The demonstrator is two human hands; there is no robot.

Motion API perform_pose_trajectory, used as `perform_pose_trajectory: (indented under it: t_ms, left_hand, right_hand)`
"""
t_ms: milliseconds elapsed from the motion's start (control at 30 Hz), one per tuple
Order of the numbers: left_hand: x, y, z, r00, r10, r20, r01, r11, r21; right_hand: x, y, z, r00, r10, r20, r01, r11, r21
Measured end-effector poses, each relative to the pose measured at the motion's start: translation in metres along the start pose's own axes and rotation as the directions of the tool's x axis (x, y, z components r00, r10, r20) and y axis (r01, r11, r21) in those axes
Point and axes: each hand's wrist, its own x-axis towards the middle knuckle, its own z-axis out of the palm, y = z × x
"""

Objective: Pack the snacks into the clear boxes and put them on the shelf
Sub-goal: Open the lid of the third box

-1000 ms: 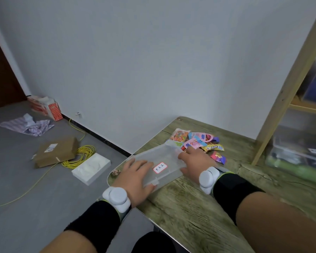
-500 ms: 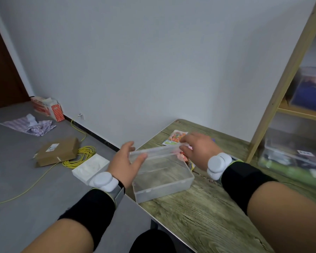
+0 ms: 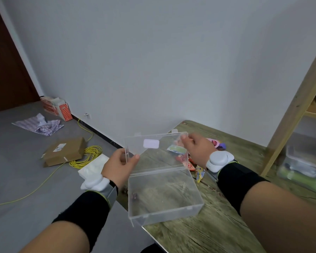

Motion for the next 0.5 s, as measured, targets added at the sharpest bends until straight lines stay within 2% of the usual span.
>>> perform_pose_trajectory:
  t_ms: [100, 233, 367, 500]
  left_hand:
    - [0.003, 0.003, -0.004, 0.994, 0.039, -0.105, -0.047, 0.997, -0.069]
    - [0.021, 0.018, -0.009, 0.953, 0.167, -0.255, -0.18, 0.983, -0.029]
    - [0.039, 0.024, -0.009, 0.938, 0.177, -0.297, -0.196, 0.98, -0.037]
    - [0.052, 0.015, -0.004, 0.934, 0.139, -0.33, -0.161, 0.986, -0.041]
  right_hand:
    - [0.011, 0.017, 0.003, 0.993, 0.035, -0.109, -0.035, 0.999, 0.004]
    - [0.038, 0.034, 0.009, 0.992, 0.072, -0.108, -0.082, 0.993, -0.083]
    - [0.066, 0.042, 0.013, 0.989, 0.149, -0.002, -0.145, 0.961, -0.235]
    - [0.082, 0.038, 0.036, 0.977, 0.131, 0.17, -0.042, 0.894, -0.447]
